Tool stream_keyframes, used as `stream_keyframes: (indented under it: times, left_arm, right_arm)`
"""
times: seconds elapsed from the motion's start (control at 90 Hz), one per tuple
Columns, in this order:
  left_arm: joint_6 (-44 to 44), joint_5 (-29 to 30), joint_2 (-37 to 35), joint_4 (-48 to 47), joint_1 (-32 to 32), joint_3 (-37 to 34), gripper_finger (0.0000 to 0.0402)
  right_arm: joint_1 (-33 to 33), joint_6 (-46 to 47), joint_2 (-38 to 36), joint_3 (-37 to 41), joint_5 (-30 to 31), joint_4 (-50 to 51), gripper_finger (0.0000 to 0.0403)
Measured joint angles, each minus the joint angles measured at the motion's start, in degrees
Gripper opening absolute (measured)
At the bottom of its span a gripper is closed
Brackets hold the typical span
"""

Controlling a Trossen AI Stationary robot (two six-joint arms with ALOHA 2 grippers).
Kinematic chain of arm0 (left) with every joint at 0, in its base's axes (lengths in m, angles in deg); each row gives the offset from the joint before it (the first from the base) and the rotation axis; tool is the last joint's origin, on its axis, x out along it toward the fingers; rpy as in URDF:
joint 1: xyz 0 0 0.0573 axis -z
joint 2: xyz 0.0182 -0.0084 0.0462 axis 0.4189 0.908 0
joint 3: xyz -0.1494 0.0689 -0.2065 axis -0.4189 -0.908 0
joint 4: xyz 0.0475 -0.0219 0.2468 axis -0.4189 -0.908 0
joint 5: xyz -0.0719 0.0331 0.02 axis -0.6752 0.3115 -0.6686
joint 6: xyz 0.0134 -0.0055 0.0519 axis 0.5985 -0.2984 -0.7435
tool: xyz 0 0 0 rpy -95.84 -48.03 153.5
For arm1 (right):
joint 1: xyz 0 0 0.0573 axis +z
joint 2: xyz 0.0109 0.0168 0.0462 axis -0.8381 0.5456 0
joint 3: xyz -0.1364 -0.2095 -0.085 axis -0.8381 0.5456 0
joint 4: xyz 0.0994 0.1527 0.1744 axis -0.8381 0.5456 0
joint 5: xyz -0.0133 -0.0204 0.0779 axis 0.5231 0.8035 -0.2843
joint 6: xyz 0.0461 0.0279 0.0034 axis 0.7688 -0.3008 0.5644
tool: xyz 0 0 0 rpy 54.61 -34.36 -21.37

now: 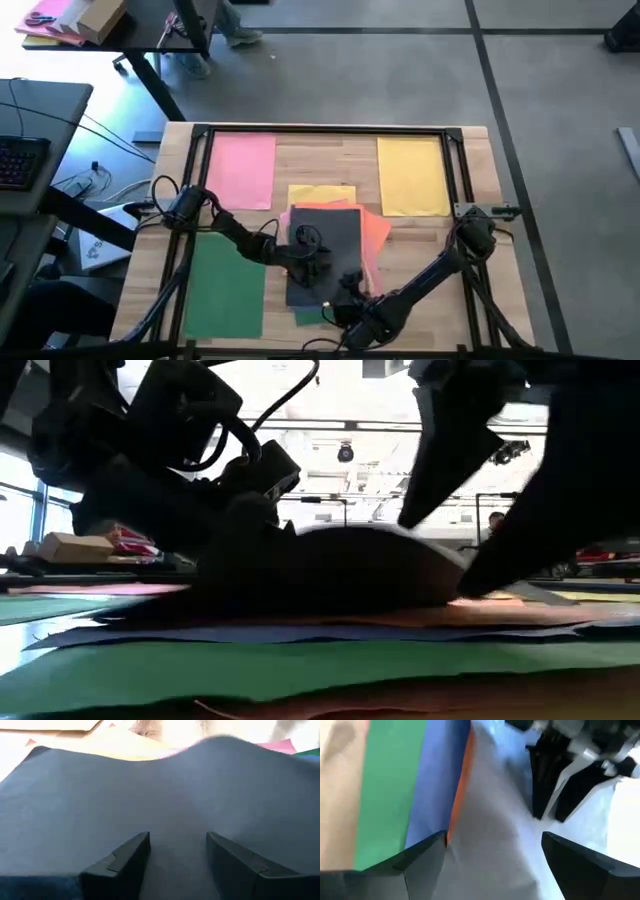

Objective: Organize paper
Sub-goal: Move the black color paper to the top center of the table

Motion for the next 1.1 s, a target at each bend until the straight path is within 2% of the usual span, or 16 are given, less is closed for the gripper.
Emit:
stream_keyframes:
  times: [0.244,0.411,0.556,0.744,0.978,1.1]
  left_arm:
    - [-0.02,0.00,0.00,0.02,0.00,0.00,0.0186]
    - [-0.04,-0.04,0.00,0.02,-0.04,0.00,0.0186]
    - [-0.03,-0.04,0.00,0.02,-0.04,0.00,0.0186]
    - [-0.02,-0.04,0.00,0.02,-0.04,0.00,0.0186]
    - [-0.04,-0.04,0.00,0.00,-0.04,0.00,0.0186]
    - [-0.04,-0.04,0.00,0.00,-0.04,0.00,0.0186]
  right_arm:
    - [-1.57,3.20,0.80,-0.43,1.25,-0.95,0.0312]
    - [-2.06,2.47,1.09,-0.37,-3.30,-5.67,0.0310]
    - [-2.05,2.46,1.09,-0.36,-1.75,-1.55,0.0302]
    - [-2.14,-0.53,1.09,-0.36,-8.75,0.23,0.0288]
    - [-2.15,-0.18,1.09,-0.36,-9.47,0.57,0.0271]
    - [-1.97,-1.09,1.09,-0.36,-12.48,-0.60,0.0268]
